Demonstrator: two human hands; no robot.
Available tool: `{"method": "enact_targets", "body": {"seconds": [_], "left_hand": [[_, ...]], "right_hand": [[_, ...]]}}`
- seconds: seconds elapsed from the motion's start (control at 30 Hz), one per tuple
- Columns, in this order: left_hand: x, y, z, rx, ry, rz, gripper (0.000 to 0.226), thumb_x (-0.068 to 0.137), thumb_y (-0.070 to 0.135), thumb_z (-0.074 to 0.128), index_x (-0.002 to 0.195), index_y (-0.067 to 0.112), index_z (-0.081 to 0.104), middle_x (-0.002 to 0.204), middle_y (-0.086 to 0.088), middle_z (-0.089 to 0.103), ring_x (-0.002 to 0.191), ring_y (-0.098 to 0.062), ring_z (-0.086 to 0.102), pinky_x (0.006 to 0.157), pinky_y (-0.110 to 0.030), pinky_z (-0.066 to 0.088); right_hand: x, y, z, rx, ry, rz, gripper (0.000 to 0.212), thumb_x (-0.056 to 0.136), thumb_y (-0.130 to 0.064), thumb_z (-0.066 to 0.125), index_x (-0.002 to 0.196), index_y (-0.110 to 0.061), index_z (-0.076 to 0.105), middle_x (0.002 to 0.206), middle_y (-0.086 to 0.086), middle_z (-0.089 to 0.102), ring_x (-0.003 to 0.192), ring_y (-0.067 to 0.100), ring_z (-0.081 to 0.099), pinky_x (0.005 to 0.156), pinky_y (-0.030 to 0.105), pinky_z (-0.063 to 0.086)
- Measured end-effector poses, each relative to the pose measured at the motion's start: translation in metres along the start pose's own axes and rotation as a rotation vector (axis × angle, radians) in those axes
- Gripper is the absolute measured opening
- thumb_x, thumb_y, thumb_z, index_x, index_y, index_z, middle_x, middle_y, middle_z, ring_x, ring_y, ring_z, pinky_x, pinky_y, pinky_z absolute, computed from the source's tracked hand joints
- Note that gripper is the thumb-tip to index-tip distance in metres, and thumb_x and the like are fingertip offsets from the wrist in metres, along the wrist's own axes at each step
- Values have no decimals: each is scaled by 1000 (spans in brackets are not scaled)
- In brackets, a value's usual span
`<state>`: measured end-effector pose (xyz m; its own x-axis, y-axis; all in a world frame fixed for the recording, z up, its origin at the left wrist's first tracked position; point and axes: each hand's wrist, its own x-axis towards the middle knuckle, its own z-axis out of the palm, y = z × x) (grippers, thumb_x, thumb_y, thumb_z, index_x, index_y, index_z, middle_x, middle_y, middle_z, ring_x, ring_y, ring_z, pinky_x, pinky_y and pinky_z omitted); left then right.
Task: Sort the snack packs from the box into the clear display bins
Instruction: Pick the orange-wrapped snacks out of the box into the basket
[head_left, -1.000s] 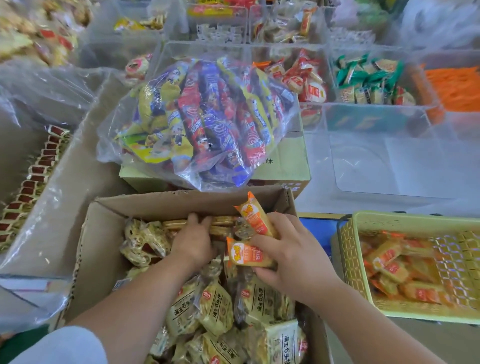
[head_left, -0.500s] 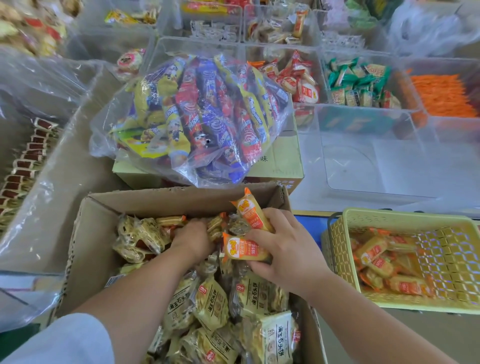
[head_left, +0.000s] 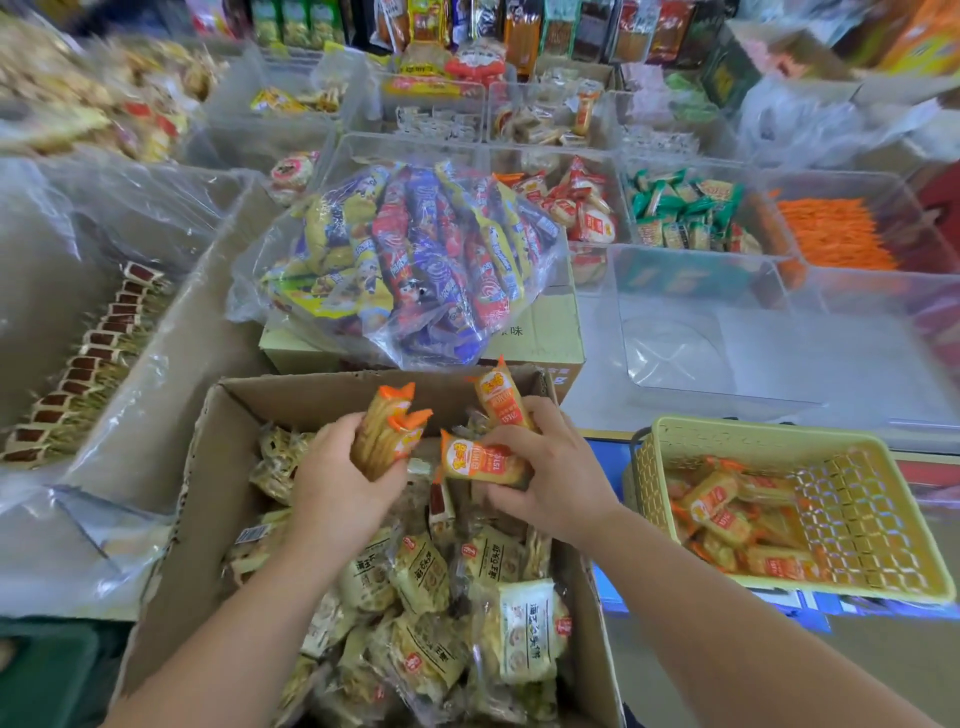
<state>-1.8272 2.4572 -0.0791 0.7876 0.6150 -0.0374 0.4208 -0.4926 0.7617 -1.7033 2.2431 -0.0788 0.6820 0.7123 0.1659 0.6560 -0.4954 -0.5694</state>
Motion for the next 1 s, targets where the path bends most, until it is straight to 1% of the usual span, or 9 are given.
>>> {"method": "enact_targets", "body": {"seconds": [0.1, 0.17, 0.27, 0.37, 0.5, 0.67, 0.77, 0.9, 1.0], "left_hand": [[-34, 21, -4, -194, 11, -63, 35, 78, 30, 85, 98, 46, 61, 94, 31, 68, 84, 8, 64, 67, -22, 46], [-53, 37, 6, -289, -5, -87, 36, 74, 35, 84, 100, 50, 64, 96, 29, 72, 83, 4, 68, 70, -26, 51], [-77, 62, 27, -399, -21, -79, 42, 65, 43, 80, 105, 47, 66, 97, 15, 77, 84, -4, 72, 70, -21, 55], [-100, 95, 62, -381, -40, -43, 48, 61, 47, 80, 107, 44, 68, 98, 12, 78, 85, -5, 73, 68, -14, 54], [-118, 137, 114, -319, -51, -22, 51, 60, 50, 79, 109, 53, 65, 101, 17, 77, 89, -5, 73, 73, -22, 58], [-129, 181, 169, -239, -83, -21, 49, 59, 52, 77, 106, 57, 63, 97, 26, 74, 86, 3, 71, 71, -18, 56], [-136, 195, 195, -138, -159, -49, 45, 68, 36, 87, 104, 50, 64, 96, 28, 73, 88, 4, 69, 74, -23, 53], [-136, 205, 220, -20, -221, -91, 47, 73, 25, 89, 113, 35, 66, 105, 15, 72, 96, -4, 68, 87, -37, 57], [-129, 207, 233, 73, -246, -64, 54, 73, 32, 88, 122, 31, 65, 109, 16, 67, 97, -1, 64, 84, -28, 54]], "right_hand": [[-1, -2, -11, 277, 81, 89, 43, 75, -39, 84, 114, -37, 67, 126, -13, 44, 113, 7, 53, 96, 25, 49], [-6, -1, -26, 388, 151, 87, 43, 73, -33, 88, 112, -33, 69, 122, -15, 44, 113, -1, 52, 95, 16, 45], [-27, 7, -54, 446, 201, -24, 43, 72, -32, 88, 111, -27, 71, 121, -5, 47, 114, 5, 55, 96, 16, 43], [-63, 48, -92, 411, 195, -108, 45, 71, -37, 86, 113, -28, 69, 120, -2, 48, 111, 6, 56, 92, 15, 42], [-116, 136, -139, 300, 122, -35, 47, 67, -40, 85, 112, -31, 71, 123, -10, 48, 113, 3, 56, 94, 19, 45], [-164, 229, -174, 130, -78, 201, 49, 64, -57, 77, 110, -40, 70, 122, -14, 47, 109, 1, 52, 96, 17, 42], [-170, 261, -175, -57, -313, 337, 51, 72, -56, 73, 121, -41, 64, 126, -7, 42, 116, 18, 51, 103, 29, 43], [-166, 275, -165, -320, -663, 458, 54, 91, -50, 56, 144, -44, 44, 154, 11, 25, 139, 38, 33, 114, 42, 36], [-167, 276, -161, -301, -728, 459, 56, 94, -48, 51, 149, -43, 39, 162, 19, 13, 145, 42, 27, 118, 46, 32]]}}
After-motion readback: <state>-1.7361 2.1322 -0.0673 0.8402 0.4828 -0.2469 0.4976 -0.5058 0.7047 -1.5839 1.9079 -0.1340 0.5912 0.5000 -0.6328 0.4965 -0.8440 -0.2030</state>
